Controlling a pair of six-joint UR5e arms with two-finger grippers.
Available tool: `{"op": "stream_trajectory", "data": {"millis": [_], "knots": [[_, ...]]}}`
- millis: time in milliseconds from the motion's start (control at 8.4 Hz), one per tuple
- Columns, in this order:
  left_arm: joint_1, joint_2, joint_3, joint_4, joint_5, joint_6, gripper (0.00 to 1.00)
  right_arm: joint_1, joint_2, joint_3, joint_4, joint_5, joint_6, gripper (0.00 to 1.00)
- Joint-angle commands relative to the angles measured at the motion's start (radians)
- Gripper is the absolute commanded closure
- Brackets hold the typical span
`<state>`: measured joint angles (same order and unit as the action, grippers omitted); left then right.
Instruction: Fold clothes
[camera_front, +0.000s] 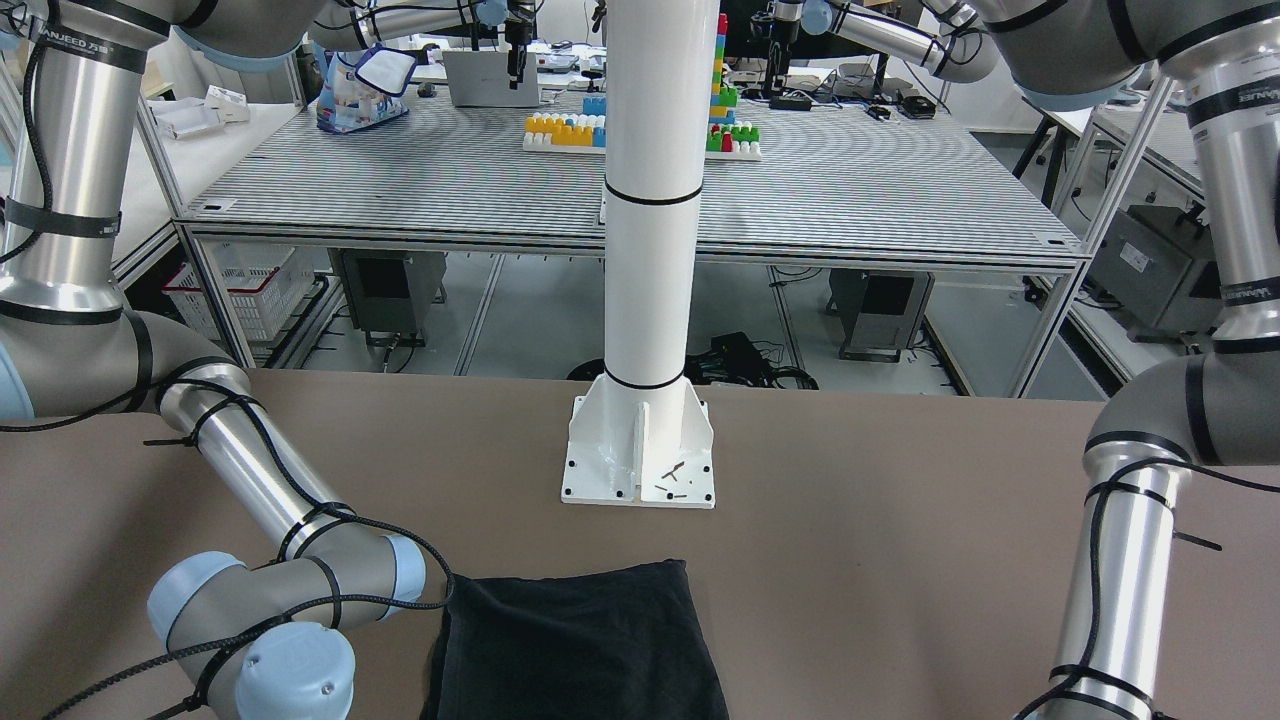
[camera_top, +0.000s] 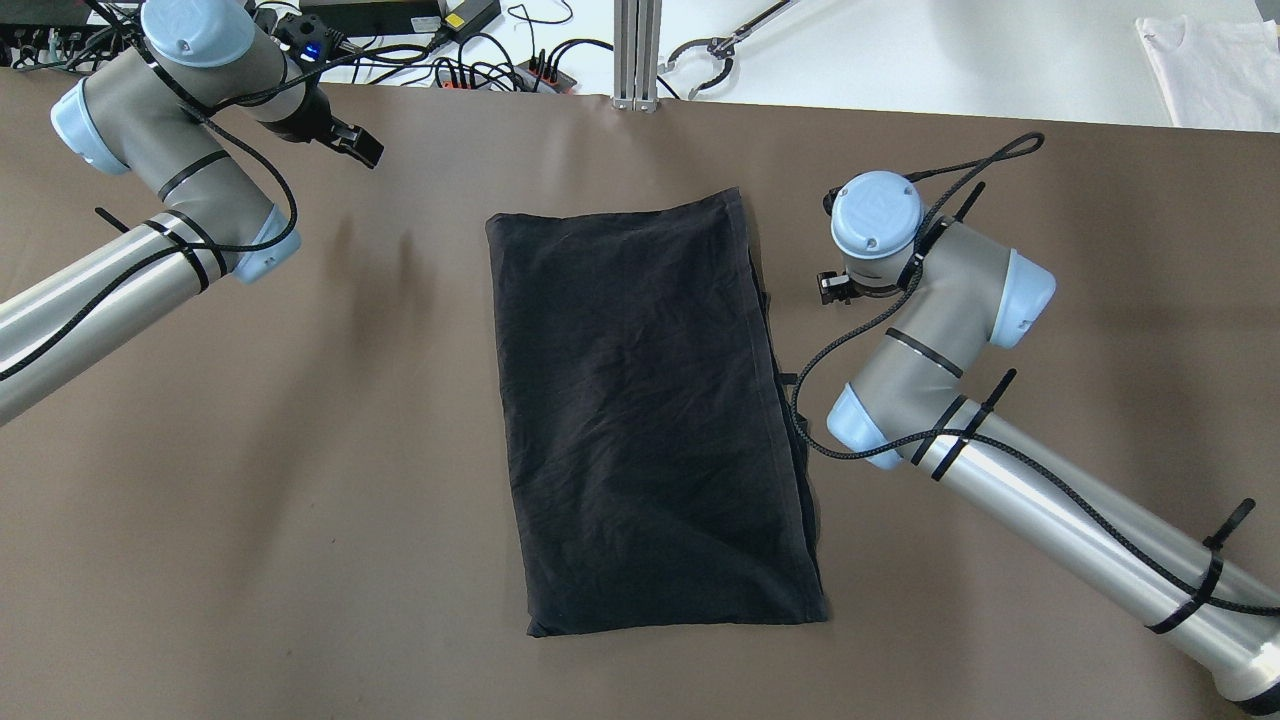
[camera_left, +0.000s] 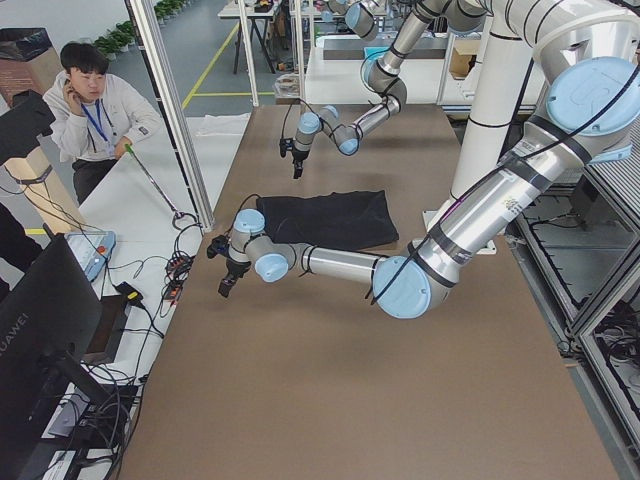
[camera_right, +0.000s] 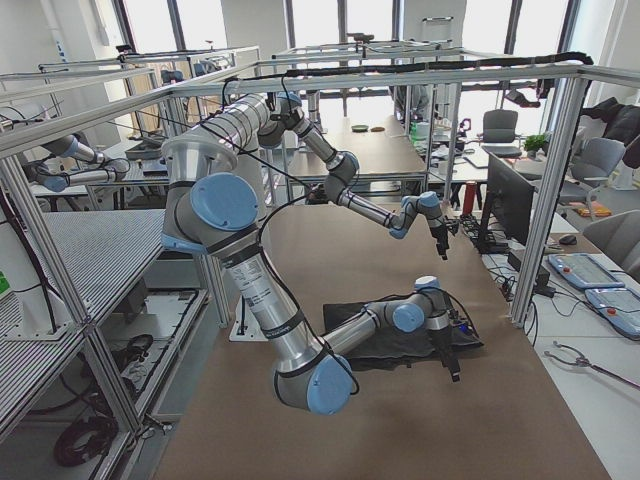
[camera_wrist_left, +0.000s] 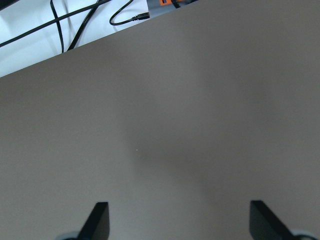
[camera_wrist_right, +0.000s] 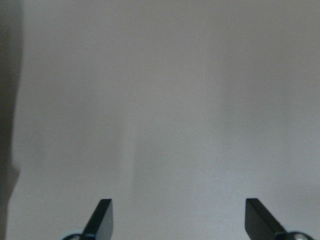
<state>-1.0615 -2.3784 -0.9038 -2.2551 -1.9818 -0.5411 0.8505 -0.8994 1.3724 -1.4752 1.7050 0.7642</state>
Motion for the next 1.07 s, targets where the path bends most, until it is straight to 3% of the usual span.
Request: {"op": "stream_trajectory", "data": {"millis": [0,238,714,952], "knots": [[0.096,0.069,-0.161,-0.003,-0.006,-0.284,0.0,0.013,-0.161,0.271,0.111,0.088,0.159,0.06],[0.191,0.14,-0.303,-0.003,0.004,-0.516,0.0,0.01,-0.324,0.359,0.37,0.139,0.3,0.07],[0.381,0.313,-0.626,0.0,0.038,-0.862,0.0,-0.004,-0.329,0.358,0.405,0.131,0.351,0.07],[0.524,0.355,-0.717,0.002,0.206,-0.933,0.01,-0.005,-0.329,0.355,0.403,0.128,0.346,0.07]]}}
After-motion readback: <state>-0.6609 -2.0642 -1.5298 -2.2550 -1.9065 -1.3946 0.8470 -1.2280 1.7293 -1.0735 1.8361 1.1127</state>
